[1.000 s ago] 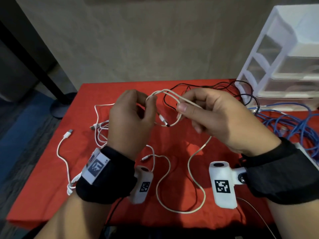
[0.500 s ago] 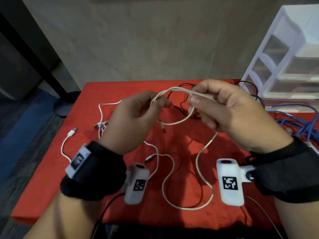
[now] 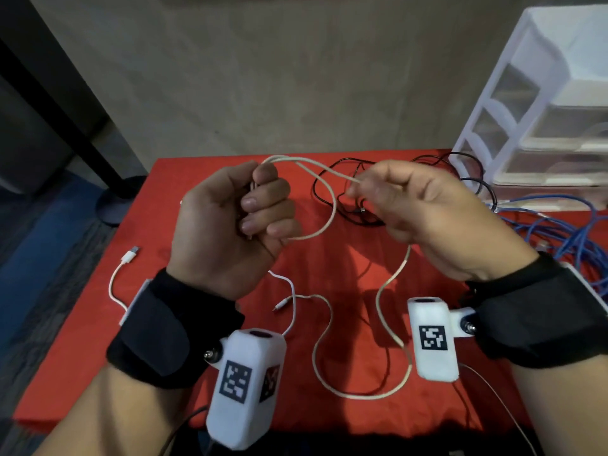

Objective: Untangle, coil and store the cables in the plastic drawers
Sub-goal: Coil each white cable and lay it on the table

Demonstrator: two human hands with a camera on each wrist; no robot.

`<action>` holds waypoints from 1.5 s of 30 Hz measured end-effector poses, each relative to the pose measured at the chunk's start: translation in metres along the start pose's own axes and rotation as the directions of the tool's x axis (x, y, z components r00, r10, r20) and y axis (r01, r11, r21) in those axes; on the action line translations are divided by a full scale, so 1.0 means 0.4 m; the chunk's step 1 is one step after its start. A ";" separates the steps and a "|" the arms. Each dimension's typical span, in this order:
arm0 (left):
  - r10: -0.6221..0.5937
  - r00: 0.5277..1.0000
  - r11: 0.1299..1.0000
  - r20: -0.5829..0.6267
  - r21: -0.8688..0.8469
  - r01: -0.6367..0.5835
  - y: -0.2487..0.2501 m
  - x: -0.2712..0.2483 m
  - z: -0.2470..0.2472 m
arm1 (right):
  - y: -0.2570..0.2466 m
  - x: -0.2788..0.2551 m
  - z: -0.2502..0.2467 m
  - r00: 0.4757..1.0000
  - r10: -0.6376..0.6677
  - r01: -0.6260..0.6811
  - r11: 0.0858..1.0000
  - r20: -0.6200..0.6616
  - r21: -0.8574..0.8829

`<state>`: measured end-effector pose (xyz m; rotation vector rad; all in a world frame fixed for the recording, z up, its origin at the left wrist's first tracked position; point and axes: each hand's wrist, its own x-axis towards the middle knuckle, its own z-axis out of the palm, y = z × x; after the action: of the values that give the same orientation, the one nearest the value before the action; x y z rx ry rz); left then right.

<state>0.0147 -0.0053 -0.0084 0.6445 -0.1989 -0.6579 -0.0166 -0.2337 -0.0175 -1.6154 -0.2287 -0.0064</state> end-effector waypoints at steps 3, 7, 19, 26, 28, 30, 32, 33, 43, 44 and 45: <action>-0.053 0.999 0.995 -0.011 0.085 0.053 -0.001 -0.005 0.013 | -0.008 0.012 -0.045 0.974 -0.022 0.015 0.999 -0.227 -0.036; -0.025 0.999 0.992 -0.026 0.126 0.028 -0.024 0.002 0.028 | -0.007 0.020 -0.078 0.933 -0.079 0.029 0.989 -0.352 -0.145; 0.213 0.970 0.976 -0.114 0.060 -0.207 -0.019 0.006 0.039 | 0.020 0.038 -0.061 0.897 -0.205 -0.020 0.866 -0.391 -0.499; 0.375 0.912 0.927 -0.169 0.060 -0.370 -0.001 0.014 0.020 | 0.053 -0.012 0.057 0.996 -0.074 0.086 0.678 0.049 -0.730; 0.469 0.862 0.870 -0.191 0.269 -0.414 -0.008 0.019 0.014 | 0.031 -0.032 0.108 0.976 -0.043 0.181 0.696 0.211 -0.695; 0.589 0.796 0.688 -0.140 0.604 -0.402 -0.032 0.021 0.005 | 0.001 -0.048 0.132 0.954 -0.025 0.230 0.703 0.300 -0.673; 0.615 0.786 0.345 0.063 0.875 -0.340 -0.058 0.014 -0.008 | -0.026 -0.053 0.122 0.956 -0.058 0.244 0.698 0.287 -0.674; 0.572 0.803 0.152 0.165 0.941 -0.301 -0.065 0.009 -0.012 | -0.037 -0.051 0.106 0.962 -0.090 0.243 0.707 0.256 -0.664; 0.049 0.999 0.185 0.013 0.982 -0.022 -0.074 0.002 0.019 | -0.041 -0.023 0.017 0.975 -0.219 0.137 0.731 -0.040 -0.668; 0.012 1.000 0.275 0.003 0.962 -0.007 -0.071 0.000 0.017 | -0.036 -0.023 0.018 0.978 -0.206 0.141 0.760 -0.028 -0.634; -0.020 1.000 0.379 -0.002 0.926 0.009 -0.067 -0.004 0.018 | -0.035 -0.024 0.023 0.981 -0.194 0.154 0.798 -0.006 -0.582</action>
<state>-0.0027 -0.0242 -0.0192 1.7739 -0.6070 -0.5157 -0.0294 -0.2254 -0.0055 -2.1974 -0.3479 -0.2996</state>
